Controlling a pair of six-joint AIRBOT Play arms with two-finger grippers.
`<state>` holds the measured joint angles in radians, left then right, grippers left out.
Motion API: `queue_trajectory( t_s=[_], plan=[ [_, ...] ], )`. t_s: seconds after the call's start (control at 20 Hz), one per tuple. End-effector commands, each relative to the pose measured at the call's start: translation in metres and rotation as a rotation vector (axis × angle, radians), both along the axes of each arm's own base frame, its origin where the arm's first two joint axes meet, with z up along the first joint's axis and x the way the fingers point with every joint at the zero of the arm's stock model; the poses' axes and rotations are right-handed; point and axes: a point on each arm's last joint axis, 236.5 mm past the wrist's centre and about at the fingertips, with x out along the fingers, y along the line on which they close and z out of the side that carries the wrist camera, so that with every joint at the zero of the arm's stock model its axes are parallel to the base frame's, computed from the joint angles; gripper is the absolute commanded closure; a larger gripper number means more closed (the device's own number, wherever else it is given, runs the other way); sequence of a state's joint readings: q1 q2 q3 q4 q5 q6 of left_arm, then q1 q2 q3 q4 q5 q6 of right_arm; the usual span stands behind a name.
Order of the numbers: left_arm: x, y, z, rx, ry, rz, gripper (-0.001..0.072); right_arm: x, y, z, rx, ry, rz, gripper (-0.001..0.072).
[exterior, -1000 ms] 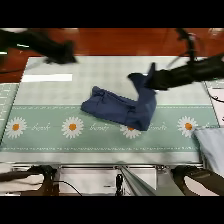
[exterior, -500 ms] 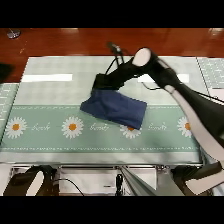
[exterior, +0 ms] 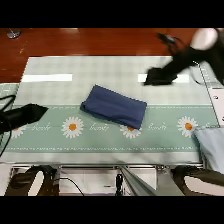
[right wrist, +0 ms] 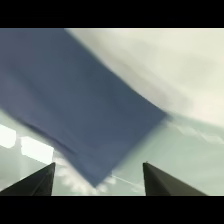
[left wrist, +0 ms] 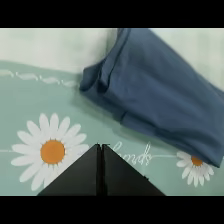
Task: Fold the shirts.
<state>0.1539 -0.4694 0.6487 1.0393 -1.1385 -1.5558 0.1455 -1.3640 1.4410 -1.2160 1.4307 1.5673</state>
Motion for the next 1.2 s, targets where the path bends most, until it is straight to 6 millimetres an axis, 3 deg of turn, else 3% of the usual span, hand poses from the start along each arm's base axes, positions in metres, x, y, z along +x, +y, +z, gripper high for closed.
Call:
queue_trajectory(
  t_s=[0.0,0.1,0.25,0.4,0.7,0.75,0.85,1.0,1.15],
  plan=[
    [-0.01,-0.016,-0.028,-0.08,0.066,-0.02,0.0672,-0.046,-0.099,-0.058,-0.105,-0.052,-0.426,0.0083],
    [-0.016,-0.031,-0.035,-0.119,0.074,-0.073,0.0673,-0.063,-0.077,-0.103,0.102,-0.008,-0.603,0.0083],
    [-0.022,-0.044,-0.039,-0.138,0.089,-0.115,0.0673,-0.066,-0.029,-0.135,0.325,0.099,-0.593,0.0083],
    [-0.02,-0.049,-0.036,-0.141,0.068,-0.127,0.0673,-0.069,0.023,-0.142,0.53,0.273,-0.425,0.0083],
    [-0.02,-0.055,-0.033,-0.169,0.067,-0.132,0.0673,-0.061,0.064,-0.165,0.52,0.39,-0.281,0.0084],
    [-0.02,-0.056,-0.032,-0.172,0.066,-0.131,0.0673,-0.059,0.073,-0.166,0.508,0.389,-0.242,0.0178],
    [-0.02,-0.057,-0.031,-0.178,0.064,-0.131,0.0673,-0.046,0.086,-0.147,0.516,0.343,-0.137,0.0681],
    [-0.017,-0.056,-0.03,-0.177,0.053,-0.123,0.0673,-0.007,0.09,-0.073,0.478,0.181,0.049,0.0683],
    [-0.01,-0.066,-0.013,-0.305,0.049,-0.067,0.0672,0.044,0.07,0.036,0.366,-0.095,0.074,0.0683]
  ],
)
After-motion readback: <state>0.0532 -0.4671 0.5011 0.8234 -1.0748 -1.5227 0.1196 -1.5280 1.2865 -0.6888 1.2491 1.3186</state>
